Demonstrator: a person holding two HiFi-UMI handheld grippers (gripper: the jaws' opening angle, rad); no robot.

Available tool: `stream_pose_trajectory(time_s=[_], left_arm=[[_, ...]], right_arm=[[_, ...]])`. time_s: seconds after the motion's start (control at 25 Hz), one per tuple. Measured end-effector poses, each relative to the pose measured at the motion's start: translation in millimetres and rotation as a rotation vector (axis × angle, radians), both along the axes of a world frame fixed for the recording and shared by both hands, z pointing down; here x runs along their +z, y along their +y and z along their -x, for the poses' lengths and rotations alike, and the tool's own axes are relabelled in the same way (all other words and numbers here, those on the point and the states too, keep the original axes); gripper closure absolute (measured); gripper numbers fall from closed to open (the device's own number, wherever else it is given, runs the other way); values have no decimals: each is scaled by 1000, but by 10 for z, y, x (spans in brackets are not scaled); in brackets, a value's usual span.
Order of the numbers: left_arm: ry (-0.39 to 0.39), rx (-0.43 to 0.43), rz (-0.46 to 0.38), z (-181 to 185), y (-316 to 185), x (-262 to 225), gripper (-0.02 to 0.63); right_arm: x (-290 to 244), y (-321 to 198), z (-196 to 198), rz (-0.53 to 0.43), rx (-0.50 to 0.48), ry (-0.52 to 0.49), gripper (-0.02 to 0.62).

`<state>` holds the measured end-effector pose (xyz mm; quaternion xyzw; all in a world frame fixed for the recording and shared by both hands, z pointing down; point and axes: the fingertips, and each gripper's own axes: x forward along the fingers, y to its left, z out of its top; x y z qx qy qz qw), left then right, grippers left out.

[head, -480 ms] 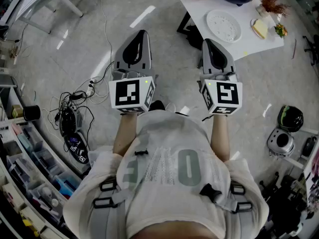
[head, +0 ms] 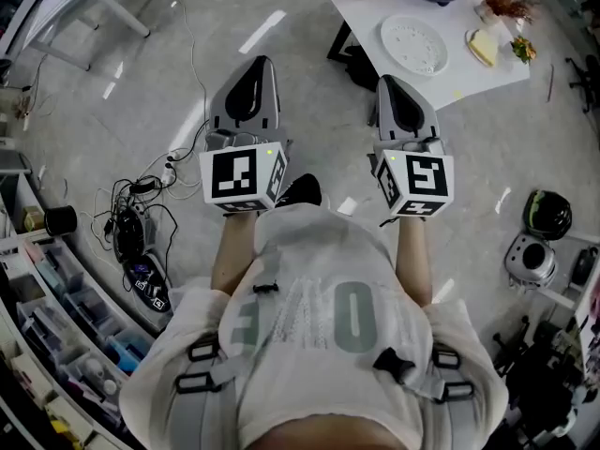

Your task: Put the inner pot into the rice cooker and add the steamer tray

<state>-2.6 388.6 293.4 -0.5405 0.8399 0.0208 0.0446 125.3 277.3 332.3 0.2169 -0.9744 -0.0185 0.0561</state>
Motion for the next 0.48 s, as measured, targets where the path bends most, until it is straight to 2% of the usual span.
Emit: stream_pose_trajectory(time_s=[0.24, 0.36, 0.48], left_arm=[[31, 0, 16, 0, -22, 105, 586], [44, 4, 20, 40, -70, 157, 586], [42, 24, -11, 59, -137, 102, 586]], right_arm=[[109, -109, -108, 20, 54, -3, 588], [183, -122, -104, 30, 49, 10, 588], [201, -161, -94, 47, 37, 0, 588]])
